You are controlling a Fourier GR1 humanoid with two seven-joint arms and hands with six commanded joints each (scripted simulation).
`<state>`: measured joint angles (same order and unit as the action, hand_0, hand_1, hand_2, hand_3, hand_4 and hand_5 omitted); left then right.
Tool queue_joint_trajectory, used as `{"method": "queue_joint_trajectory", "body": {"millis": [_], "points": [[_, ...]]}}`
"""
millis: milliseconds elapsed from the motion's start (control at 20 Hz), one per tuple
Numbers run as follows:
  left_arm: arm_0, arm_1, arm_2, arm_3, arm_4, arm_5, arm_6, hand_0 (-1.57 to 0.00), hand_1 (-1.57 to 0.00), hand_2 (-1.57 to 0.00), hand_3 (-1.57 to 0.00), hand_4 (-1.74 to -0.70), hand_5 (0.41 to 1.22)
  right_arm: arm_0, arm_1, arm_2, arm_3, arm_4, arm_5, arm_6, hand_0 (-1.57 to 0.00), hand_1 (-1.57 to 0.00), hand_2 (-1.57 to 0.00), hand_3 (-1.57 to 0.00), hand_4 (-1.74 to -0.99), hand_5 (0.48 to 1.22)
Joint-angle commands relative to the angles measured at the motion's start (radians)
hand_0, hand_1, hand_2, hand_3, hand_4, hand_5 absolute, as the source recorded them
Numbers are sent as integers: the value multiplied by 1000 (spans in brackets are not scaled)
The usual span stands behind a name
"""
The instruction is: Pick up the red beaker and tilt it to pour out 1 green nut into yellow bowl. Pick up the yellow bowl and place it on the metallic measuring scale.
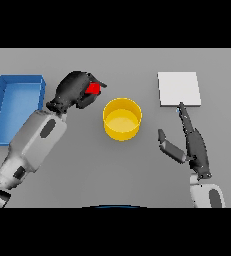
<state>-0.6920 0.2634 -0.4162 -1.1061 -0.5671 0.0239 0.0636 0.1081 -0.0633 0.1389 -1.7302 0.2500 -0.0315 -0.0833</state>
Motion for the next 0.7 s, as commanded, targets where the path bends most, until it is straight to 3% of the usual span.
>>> {"method": "queue_joint_trajectory", "body": {"millis": [0, 250, 400, 650], "points": [[-23, 19, -37, 14, -46, -10, 1, -1569, -1569, -1569, -1569, -1739, 1134, -7, 2, -2, 8, -3, 0, 3, 1, 1, 1, 1, -1267, 720], [-166, 45, -187, 105, -195, -87, -11, -1570, -1570, -1570, -1570, -1740, 1193, -7, 7, -1, 12, -6, 1, -11, 1, 1, 1, 1, -1264, 717], [-251, 54, -278, 170, -265, -149, -46, -1571, -1571, -1571, -1571, -1613, 1206, 0, 10, -4, 6, -11, -2, -21, 1, 1, 1, 1, -1258, 697], [-364, 44, -409, 217, -331, -266, -74, -1571, -1571, -1571, -1571, -1694, 1216, -9, 34, -5, 21, -1, -29, 2, 1, 1, 1, 1, -1220, 657]]}}
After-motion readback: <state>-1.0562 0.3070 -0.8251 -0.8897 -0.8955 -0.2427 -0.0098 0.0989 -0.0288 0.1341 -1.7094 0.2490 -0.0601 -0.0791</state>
